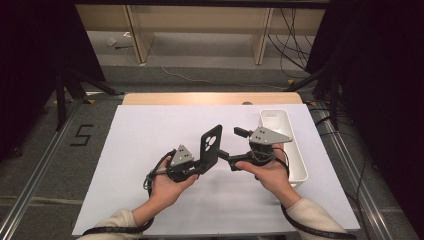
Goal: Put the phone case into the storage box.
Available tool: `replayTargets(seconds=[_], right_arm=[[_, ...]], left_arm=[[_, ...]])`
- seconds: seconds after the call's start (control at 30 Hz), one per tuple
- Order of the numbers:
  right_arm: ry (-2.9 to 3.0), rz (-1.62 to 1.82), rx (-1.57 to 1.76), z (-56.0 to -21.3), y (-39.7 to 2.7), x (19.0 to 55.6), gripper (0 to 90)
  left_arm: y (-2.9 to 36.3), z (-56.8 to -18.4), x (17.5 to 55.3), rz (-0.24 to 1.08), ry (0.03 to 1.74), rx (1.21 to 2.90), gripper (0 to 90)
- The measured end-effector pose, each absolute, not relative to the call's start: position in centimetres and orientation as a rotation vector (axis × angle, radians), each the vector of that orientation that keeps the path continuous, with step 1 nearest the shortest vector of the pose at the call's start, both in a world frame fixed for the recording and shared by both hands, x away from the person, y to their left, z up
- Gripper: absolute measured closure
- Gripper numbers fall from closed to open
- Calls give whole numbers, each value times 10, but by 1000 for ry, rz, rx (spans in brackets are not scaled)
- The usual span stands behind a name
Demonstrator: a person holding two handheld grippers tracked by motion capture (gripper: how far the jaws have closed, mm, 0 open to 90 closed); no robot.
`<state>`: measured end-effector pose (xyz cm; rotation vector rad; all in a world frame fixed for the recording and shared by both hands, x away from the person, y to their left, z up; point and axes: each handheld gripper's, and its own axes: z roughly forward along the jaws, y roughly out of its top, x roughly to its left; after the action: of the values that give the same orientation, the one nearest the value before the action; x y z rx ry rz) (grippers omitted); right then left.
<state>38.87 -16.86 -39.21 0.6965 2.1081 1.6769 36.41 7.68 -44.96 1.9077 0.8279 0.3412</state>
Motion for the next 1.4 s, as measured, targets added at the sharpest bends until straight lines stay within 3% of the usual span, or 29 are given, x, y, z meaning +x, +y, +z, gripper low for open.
replayTargets(seconds=[1.4], right_arm=[[2025, 1677, 793, -393, -162, 390, 27]], left_arm=[[58, -452, 365, 331, 832, 1908, 800]])
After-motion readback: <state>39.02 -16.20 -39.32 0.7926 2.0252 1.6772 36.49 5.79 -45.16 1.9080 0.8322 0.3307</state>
